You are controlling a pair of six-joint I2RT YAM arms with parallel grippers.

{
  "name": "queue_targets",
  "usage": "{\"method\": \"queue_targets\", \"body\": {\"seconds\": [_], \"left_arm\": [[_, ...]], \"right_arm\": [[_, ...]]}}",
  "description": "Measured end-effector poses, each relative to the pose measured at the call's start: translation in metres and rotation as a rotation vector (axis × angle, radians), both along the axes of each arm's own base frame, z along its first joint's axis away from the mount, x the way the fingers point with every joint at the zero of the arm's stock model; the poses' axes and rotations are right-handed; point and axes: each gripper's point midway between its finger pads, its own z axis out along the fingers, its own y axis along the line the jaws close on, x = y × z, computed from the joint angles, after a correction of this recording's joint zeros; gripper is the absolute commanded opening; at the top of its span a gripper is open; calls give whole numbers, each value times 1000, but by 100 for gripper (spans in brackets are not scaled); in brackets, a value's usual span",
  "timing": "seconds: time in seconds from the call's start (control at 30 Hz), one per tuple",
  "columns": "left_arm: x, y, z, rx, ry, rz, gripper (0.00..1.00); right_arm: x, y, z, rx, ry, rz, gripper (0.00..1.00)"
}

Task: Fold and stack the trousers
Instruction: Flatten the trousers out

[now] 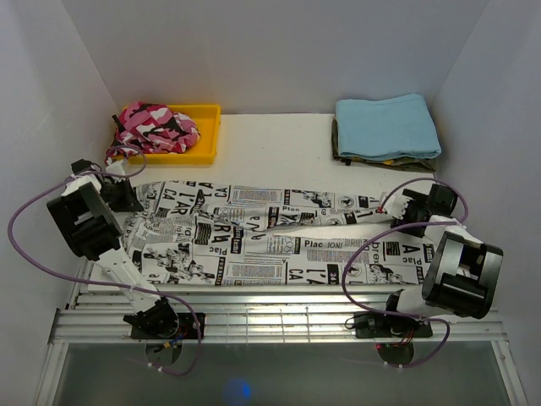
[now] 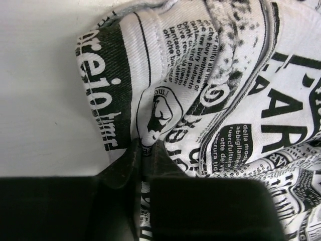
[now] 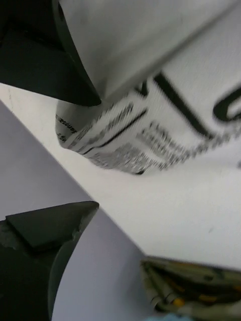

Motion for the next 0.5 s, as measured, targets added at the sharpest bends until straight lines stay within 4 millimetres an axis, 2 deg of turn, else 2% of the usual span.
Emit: {"method": "queue_targets", "body": {"seconds": [0.03,0.07,0.17,0.23,0.33,0.43,0.5], "left_arm": [[0,-1,1,-1,-6,-6,38],[1,-1,2,-1,-13,-18,46],[0,-5,8,-5,-36,-63,59],[0,-6,16,-6,-47,-92,60],[11,-1,36,18,-93,-130,62],[27,6,56,69,-153,-171,63],[36,7,64,102,-184,-207,64]], "right_arm": [[11,-5,12,-28,-45,3,97],[18,-9,22,-45,-69,2,90],[25,-24,41,-63,-86,-23,90],[29,-32,58,-51,-89,-29,90],[41,-37,97,-12,-112,-19,90],[58,-34,144,39,-153,12,90],[67,-30,163,70,-173,34,94]]}}
